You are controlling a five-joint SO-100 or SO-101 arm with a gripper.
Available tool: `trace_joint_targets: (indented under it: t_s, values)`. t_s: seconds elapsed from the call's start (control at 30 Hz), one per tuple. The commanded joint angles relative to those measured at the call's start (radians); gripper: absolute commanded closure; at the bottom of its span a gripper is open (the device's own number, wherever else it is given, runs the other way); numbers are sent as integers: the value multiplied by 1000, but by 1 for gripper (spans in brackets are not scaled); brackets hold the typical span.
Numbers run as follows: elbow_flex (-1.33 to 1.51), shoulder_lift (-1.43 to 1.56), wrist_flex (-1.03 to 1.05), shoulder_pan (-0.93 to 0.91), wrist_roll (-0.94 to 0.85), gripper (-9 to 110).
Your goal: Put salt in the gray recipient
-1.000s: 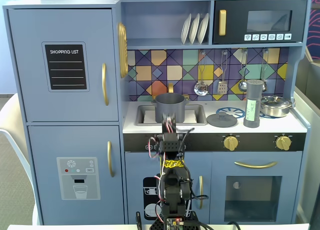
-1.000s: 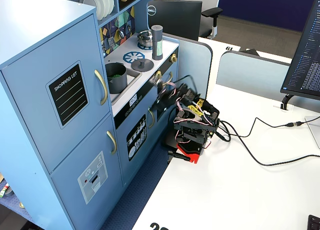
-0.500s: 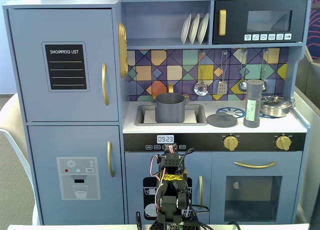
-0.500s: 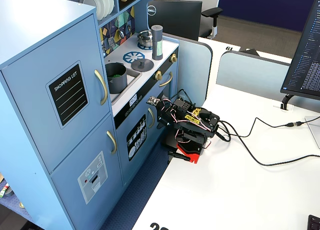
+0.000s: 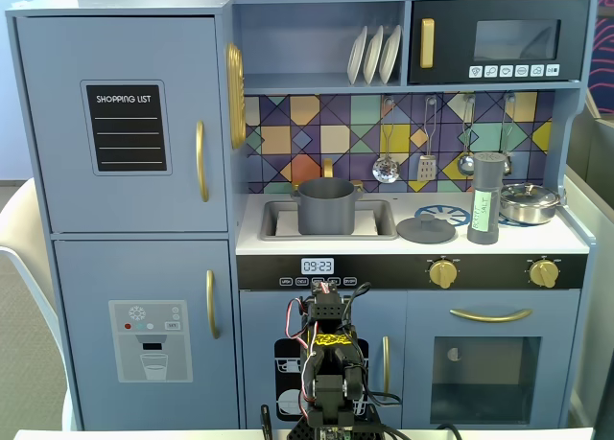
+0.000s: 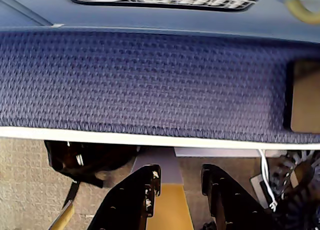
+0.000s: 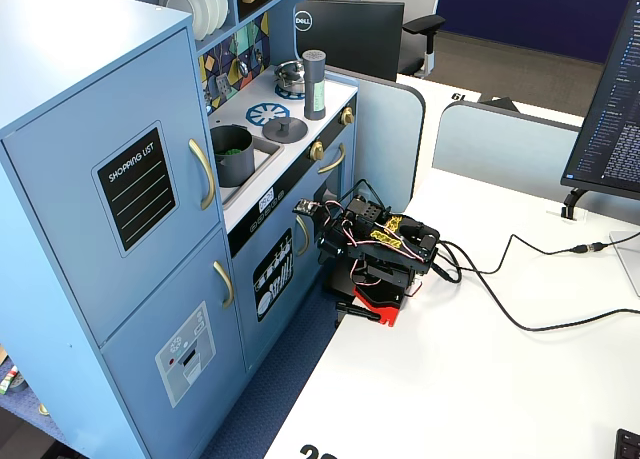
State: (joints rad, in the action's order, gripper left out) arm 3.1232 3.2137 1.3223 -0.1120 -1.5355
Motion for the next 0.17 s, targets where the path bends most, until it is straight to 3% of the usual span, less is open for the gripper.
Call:
trace_joint_targets:
  t_s: [0.0,0.13]
  values:
    - [-8,6,5,14,5,101]
    - [-6,6,5,14,5,101]
